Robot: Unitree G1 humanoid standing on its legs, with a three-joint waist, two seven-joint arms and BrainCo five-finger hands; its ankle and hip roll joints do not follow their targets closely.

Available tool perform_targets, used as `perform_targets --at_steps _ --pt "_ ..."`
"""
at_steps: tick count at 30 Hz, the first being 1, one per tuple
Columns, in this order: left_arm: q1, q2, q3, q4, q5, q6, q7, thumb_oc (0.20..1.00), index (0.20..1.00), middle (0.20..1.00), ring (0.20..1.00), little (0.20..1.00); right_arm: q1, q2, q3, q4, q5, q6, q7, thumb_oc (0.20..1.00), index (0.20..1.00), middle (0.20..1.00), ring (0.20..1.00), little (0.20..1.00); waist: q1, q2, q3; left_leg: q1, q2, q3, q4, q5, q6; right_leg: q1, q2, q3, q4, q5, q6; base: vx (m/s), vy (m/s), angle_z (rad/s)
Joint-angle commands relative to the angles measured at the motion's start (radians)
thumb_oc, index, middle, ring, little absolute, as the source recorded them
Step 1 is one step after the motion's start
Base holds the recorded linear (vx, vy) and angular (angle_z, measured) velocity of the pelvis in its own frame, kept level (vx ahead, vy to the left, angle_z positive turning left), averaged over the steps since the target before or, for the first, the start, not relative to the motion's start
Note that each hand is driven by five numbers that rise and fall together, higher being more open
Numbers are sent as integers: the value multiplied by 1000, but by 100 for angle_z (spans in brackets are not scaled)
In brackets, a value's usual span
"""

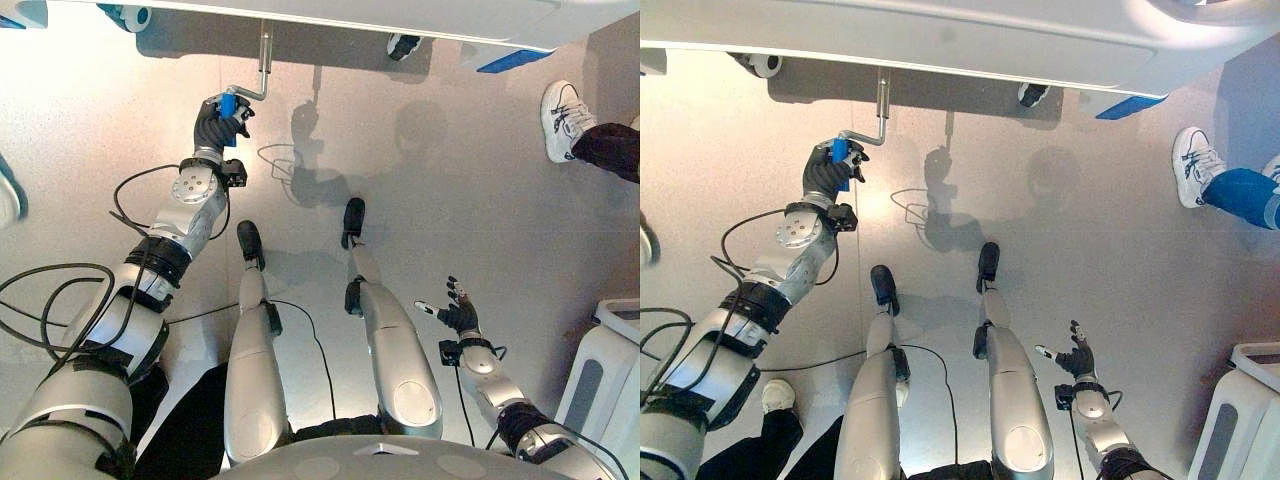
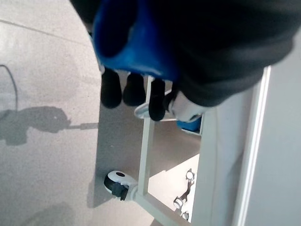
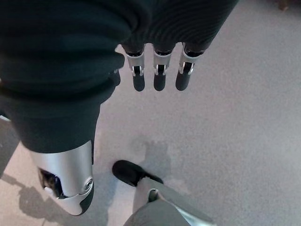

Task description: Raise the hospital bed

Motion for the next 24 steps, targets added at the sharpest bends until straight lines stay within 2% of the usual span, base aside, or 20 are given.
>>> perform_targets --at_steps 1,11,19,24 --pt "-126 216 116 21 -12 -139 51 200 200 200 200 200 14 6 -33 20 -4 12 -3 1000 1000 1000 1000 1000 57 -44 -6 29 -94 18 2 -51 75 72 -62 38 3 -16 153 25 35 12" --pt "-166 239 116 168 -1 -103 48 200 200 200 200 200 10 11 -12 2 12 -4 -6 1000 1000 1000 1000 1000 63 -70 -6 -17 -96 8 2 -51 76 42 -67 27 3 -14 159 15 23 7" --pt "-240 247 102 323 20 -70 49 200 200 200 200 200 8 9 8 -24 31 -23 -13 1000 1000 1000 1000 1000 50 -88 -6 -59 -90 14 2 -52 75 -1 -63 37 3 -14 159 0 0 0" --pt "-295 253 80 426 81 -38 58 200 200 200 200 200 10 7 28 -66 47 -40 -15 1000 1000 1000 1000 1000 31 -96 -6 -98 -84 24 2 -50 75 -47 -60 50 3 -10 158 0 0 0"
